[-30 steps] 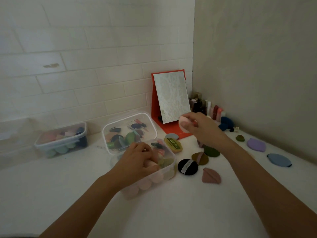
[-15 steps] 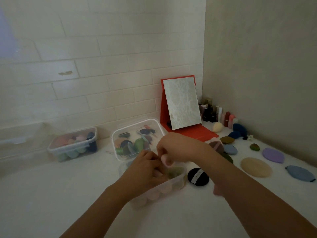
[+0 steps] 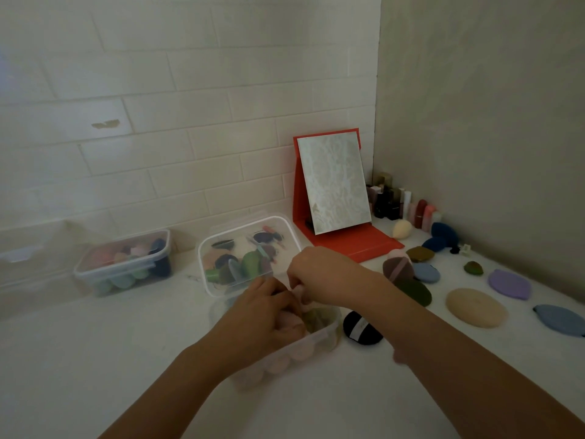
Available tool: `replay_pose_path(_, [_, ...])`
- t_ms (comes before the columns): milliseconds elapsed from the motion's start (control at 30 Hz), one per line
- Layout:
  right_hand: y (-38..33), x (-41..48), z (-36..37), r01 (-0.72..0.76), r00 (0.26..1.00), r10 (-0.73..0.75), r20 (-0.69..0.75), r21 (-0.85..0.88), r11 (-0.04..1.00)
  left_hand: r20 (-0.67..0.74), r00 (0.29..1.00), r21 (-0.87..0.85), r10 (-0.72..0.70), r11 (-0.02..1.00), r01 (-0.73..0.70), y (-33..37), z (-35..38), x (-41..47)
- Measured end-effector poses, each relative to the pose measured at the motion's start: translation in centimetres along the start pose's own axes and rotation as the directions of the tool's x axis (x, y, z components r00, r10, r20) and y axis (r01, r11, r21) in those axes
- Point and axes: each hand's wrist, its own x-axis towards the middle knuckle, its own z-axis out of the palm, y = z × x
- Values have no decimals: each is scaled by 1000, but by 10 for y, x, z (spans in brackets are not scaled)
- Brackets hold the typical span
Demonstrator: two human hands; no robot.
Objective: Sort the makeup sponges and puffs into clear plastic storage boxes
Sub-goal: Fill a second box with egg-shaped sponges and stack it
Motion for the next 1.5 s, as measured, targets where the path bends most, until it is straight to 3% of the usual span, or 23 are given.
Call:
replay_pose_path(200, [-7, 7, 4, -6, 994, -9, -105, -146, 989, 26, 1000, -30, -15, 999, 15, 0, -1, 1])
replay_pose_path(300, [-2, 8, 7, -20, 973, -10, -231, -129, 991, 45, 999, -17, -25, 1000, 26, 0, -1, 2])
replay_pose_path(400, [20, 4, 3, -44, 981, 82, -178, 207, 977, 43, 999, -12, -24, 1000, 24, 1, -2, 1])
replay_pose_path(467, [42, 1, -1, -91, 979, 167, -113, 490, 867, 53, 998, -4, -26, 1000, 26, 1, -2, 0])
replay_pose_path(533, [75, 4, 4, -180, 915, 350, -202, 572, 801, 59, 998, -17, -30, 999, 31, 0, -3, 0])
replay_pose_path(600, [112, 6, 21, -349, 775, 552, -308, 520, 780, 61, 998, -34, -34, 999, 36, 1, -3, 0])
replay_pose_path(633, [129, 5, 32, -453, 722, 629, -287, 492, 744, 59, 998, -38, -33, 999, 35, 1, -3, 0])
replay_pose_path(733, [164, 0, 62, -678, 628, 773, -85, 427, 598, 59, 998, -50, -38, 998, 41, 1, -2, 2])
replay_pose_path(833, [180, -4, 77, -751, 583, 813, 6, 385, 536, 70, 997, -62, -44, 997, 48, 0, -2, 2])
replay_pose_path(1033, [190, -3, 88, -820, 536, 831, 151, 329, 469, 71, 996, -81, -53, 995, 59, 0, -2, 2])
replay_pose_path(1500, [183, -2, 76, -816, 513, 858, 28, 326, 477, 64, 996, -58, -59, 996, 63, 5, -5, 0])
